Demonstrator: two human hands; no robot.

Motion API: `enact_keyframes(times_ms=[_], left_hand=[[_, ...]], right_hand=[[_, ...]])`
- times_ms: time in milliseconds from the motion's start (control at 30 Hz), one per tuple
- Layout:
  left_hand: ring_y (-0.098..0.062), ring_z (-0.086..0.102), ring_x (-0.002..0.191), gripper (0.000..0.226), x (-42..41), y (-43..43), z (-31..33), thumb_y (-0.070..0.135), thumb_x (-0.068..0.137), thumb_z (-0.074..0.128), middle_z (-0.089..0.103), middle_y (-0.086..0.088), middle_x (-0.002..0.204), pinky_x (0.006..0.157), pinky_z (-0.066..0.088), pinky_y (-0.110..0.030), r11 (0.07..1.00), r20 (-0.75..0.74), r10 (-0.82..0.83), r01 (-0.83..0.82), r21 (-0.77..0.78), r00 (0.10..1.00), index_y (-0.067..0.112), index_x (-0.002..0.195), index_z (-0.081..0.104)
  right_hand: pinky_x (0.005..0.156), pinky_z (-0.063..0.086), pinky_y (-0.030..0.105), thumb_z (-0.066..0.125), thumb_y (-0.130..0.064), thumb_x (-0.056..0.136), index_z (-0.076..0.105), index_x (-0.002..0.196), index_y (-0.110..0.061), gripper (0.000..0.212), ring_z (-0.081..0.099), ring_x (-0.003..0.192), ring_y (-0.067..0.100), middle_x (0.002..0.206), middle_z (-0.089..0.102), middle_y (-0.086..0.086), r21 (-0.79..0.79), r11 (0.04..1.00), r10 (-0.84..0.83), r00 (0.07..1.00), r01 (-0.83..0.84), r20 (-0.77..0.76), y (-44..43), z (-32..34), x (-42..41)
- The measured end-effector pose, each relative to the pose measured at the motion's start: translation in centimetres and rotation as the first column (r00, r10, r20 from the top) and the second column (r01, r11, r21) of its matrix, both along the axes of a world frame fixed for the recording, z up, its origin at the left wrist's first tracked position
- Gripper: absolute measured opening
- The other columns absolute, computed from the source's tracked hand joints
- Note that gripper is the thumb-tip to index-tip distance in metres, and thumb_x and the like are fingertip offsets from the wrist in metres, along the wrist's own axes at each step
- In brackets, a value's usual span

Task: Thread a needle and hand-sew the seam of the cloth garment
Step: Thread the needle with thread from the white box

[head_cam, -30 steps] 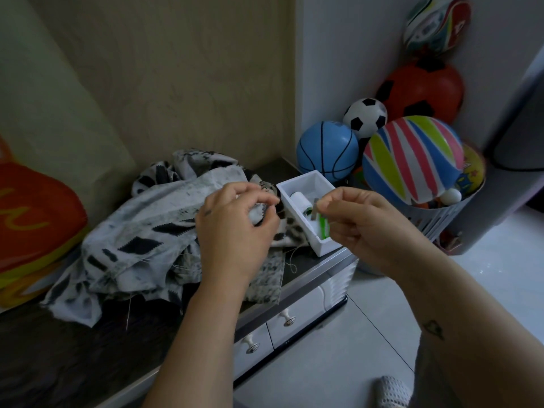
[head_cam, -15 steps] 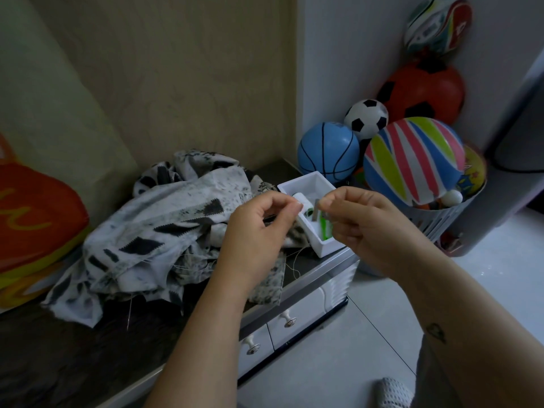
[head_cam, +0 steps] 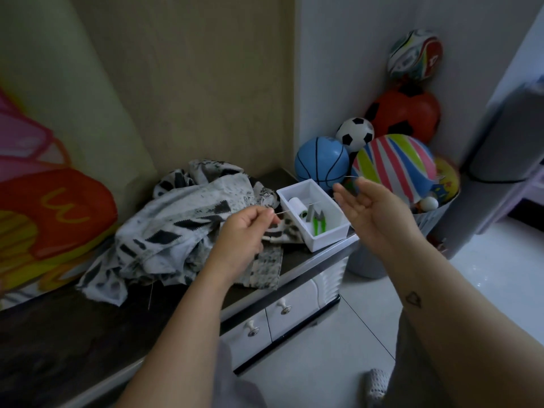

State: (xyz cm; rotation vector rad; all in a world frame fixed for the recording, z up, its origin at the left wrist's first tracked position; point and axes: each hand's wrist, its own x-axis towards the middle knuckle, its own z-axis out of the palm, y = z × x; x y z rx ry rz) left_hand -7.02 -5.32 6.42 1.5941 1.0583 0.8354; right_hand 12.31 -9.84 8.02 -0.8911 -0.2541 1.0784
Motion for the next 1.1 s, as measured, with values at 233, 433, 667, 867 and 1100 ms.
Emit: enact_keyframes(times_ms=[233, 433, 667, 867, 1100], left_hand=[[-0.007, 0.028, 0.043, 0.027, -3.1, -1.5, 5.4, 0.024, 0.099, 0.048, 0.031, 0.010, 0.047, 0.049, 0.028, -0.026, 0.995, 0.154, 0.083, -0.090, 0.038, 0.985, 0.017, 0.077, 0.062], [-0.006, 0.025, 0.040, 0.028, -4.4, -2.9, 9.4, 0.024, 0.099, 0.049, 0.029, 0.008, 0.047, 0.040, 0.026, -0.016, 0.987, 0.193, 0.063, -0.090, 0.133, 0.979, 0.018, 0.074, 0.061], [-0.006, 0.021, 0.040, 0.025, -4.8, -3.9, 11.9, 0.021, 0.099, 0.049, 0.028, 0.008, 0.046, 0.038, 0.024, -0.014, 0.988, 0.268, 0.039, -0.078, 0.136, 0.963, 0.015, 0.078, 0.059], [-0.006, 0.020, 0.041, 0.020, -4.7, -4.8, 13.2, 0.022, 0.098, 0.050, 0.027, 0.008, 0.046, 0.041, 0.021, -0.016, 0.995, 0.313, -0.011, -0.019, 0.094, 0.950, 0.013, 0.083, 0.060], [-0.007, 0.020, 0.041, 0.019, -4.1, -5.5, 13.9, 0.023, 0.094, 0.057, 0.028, 0.007, 0.043, 0.040, 0.022, -0.015, 0.996, 0.295, -0.023, -0.002, 0.086, 0.955, 0.016, 0.079, 0.066]], right_hand=[[0.057, 0.039, 0.019, 0.053, -0.023, 0.095, 0.059, 0.098, -0.012, 0.013, 0.050, 0.064, 0.006, 0.075, 0.055, -0.005, -0.084, 0.957, -0.037, 0.404, 0.277, 0.914, -1.6, 2.9, -0.8], [0.051, 0.028, 0.018, 0.051, -0.018, 0.095, 0.056, 0.093, -0.012, 0.008, 0.045, 0.061, 0.005, 0.069, 0.050, -0.007, -0.105, 0.960, 0.076, 0.119, 0.261, 0.990, -3.5, 4.3, -1.1], [0.104, 0.030, 0.057, 0.047, -0.013, 0.094, 0.057, 0.093, -0.012, 0.010, 0.047, 0.108, 0.032, 0.092, 0.060, 0.006, -0.199, 0.907, 0.324, -0.312, 0.372, 0.893, -5.5, 4.4, 0.8], [0.109, 0.011, 0.066, 0.049, -0.011, 0.092, 0.056, 0.106, -0.014, 0.016, 0.036, 0.127, 0.033, 0.113, 0.061, 0.007, -0.291, 0.811, 0.552, -0.499, 0.508, 0.668, -6.7, 3.7, 2.6], [0.094, 0.042, 0.048, 0.048, -0.020, 0.095, 0.055, 0.113, -0.014, 0.020, 0.049, 0.107, 0.032, 0.108, 0.059, 0.011, -0.468, 0.782, 0.557, -0.125, 0.412, 0.821, -6.8, 5.1, 2.2]])
